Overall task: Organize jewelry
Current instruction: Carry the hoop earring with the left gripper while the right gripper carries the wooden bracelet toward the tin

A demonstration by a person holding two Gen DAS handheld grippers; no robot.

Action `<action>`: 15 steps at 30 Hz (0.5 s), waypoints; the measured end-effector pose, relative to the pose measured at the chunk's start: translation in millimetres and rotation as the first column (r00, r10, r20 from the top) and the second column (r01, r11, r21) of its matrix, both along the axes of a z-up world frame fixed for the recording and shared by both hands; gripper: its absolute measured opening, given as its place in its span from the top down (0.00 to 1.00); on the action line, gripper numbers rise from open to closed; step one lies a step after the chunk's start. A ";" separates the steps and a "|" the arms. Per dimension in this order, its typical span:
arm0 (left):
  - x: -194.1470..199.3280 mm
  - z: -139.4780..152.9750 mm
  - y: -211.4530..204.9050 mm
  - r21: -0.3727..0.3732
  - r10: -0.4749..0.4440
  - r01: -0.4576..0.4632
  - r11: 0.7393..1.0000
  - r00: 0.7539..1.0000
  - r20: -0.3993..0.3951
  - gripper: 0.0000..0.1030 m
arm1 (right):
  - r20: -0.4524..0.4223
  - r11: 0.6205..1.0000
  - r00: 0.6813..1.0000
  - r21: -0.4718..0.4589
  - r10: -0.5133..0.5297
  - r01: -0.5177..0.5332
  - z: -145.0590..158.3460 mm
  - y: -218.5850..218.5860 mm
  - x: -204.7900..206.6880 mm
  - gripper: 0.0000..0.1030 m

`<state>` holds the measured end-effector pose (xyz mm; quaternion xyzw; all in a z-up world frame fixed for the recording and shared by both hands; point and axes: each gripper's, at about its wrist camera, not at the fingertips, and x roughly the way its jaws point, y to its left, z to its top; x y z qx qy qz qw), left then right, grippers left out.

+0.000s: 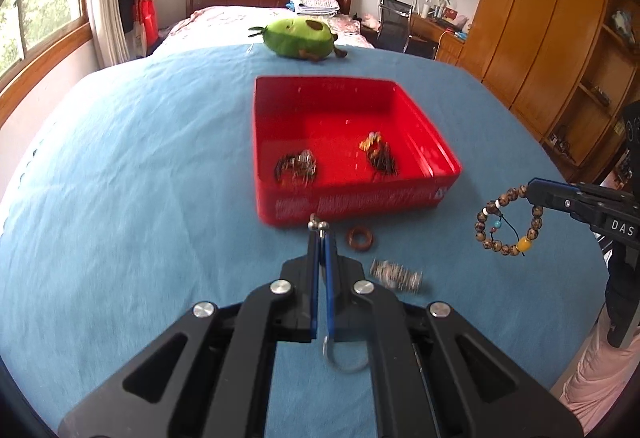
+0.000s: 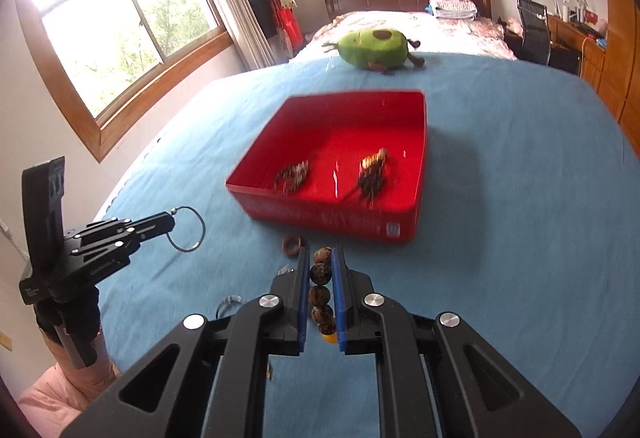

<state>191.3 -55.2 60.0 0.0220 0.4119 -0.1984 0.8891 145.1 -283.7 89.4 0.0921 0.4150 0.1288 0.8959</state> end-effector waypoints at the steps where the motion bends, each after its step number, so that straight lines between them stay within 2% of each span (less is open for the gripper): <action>1: 5.9 3.1 -3.2 0.002 -0.002 0.002 1.000 1.000 0.004 0.99 | 0.002 1.000 1.000 0.001 -0.003 0.003 4.0 -1.3 7.3 0.90; 8: 62.1 16.9 -25.2 -0.021 -0.006 0.006 1.000 1.000 0.011 0.99 | 0.014 1.000 1.000 0.010 -0.019 0.019 18.8 -5.7 69.3 0.90; 15: 120.0 1.3 -45.9 -0.044 -0.001 0.000 0.999 1.000 -0.019 0.99 | 0.013 0.999 0.999 0.011 -0.036 0.036 1.6 -4.0 132.1 0.90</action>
